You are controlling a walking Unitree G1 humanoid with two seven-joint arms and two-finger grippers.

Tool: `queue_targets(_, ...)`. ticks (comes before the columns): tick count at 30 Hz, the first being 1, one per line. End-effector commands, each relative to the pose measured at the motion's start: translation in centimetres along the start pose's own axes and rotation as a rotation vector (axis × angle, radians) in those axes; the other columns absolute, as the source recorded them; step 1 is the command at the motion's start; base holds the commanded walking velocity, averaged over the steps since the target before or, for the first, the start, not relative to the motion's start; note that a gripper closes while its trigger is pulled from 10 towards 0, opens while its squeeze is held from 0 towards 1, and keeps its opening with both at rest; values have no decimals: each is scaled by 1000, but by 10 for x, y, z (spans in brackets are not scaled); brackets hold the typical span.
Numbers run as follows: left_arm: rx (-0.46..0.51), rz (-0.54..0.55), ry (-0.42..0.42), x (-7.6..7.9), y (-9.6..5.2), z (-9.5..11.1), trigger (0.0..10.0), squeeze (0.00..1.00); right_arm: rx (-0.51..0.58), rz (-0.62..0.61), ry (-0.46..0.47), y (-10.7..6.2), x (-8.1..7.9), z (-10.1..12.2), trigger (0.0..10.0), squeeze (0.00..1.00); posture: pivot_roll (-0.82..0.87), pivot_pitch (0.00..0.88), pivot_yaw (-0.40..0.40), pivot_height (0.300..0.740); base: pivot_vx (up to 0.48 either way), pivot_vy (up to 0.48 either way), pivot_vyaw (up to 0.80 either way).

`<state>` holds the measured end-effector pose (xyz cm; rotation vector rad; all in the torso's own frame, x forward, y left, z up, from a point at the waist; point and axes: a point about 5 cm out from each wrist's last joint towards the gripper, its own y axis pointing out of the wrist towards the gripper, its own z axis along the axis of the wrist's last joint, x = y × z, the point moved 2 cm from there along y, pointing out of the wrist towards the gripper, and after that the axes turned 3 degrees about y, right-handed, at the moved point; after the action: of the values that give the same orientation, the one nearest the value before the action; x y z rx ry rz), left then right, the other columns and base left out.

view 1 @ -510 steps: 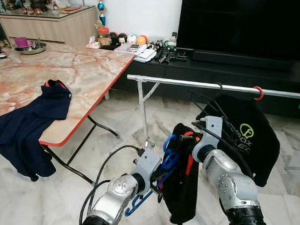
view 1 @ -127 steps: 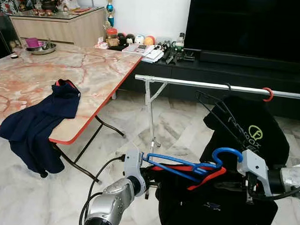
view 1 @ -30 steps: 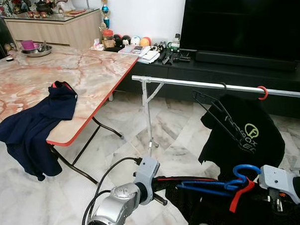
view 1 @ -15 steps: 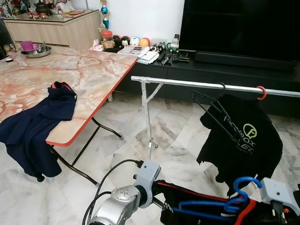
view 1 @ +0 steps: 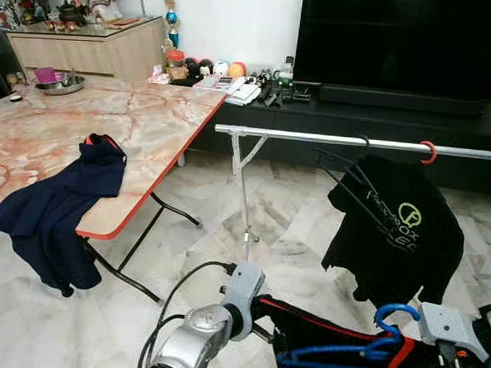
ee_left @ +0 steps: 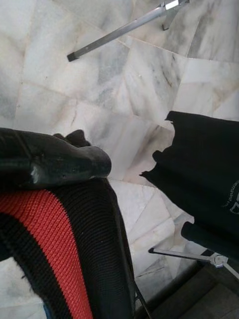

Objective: Hang hanger

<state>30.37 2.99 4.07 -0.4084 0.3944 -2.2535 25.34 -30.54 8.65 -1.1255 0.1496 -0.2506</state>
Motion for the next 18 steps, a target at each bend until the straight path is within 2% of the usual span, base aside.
queue_targets(1, -5, 99, 28, -25, -10, -1, 0, 0, -56, -19, 42, -10, -1, -13, 0, 0, 36, 0, 5, 740, 0, 0, 0)
queue_targets(2, -8, 103, 32, -26, -11, -1, 0, 0, -50, -25, 42, -11, 0, -12, 0, 0, 36, 0, 5, 740, 0, 0, 0)
queue_targets(5, -35, 110, 58, -30, -12, -7, 0, 0, 86, -12, 67, -19, 1, 1, 0, 0, 29, 0, 5, 740, 0, 0, 0)
queue_targets(10, -73, 98, 102, -27, -10, -11, 0, 0, 124, 2, 83, -25, -1, 2, 0, 0, 27, 0, 7, 740, 0, 0, 0)
queue_targets(12, -80, 98, 114, -26, -10, -12, 0, 0, 88, -17, 82, -26, 0, -3, 0, 0, 26, 0, 7, 740, 0, 0, 0)
queue_targets(13, -79, 100, 114, -27, -10, -12, 0, 0, 0, -43, 81, -26, 1, -14, 0, 0, 26, 0, 7, 740, 0, 0, 0)
queue_targets(14, -79, 100, 112, -27, -10, -11, 0, 0, -32, -53, 79, -26, 1, -19, 0, 0, 26, 0, 7, 740, 0, 0, 0)
queue_targets(18, -83, 104, 116, -28, -11, -12, 0, 0, -64, -112, 83, -28, 6, -24, 0, 0, 30, 0, 8, 740, 0, 0, 0)
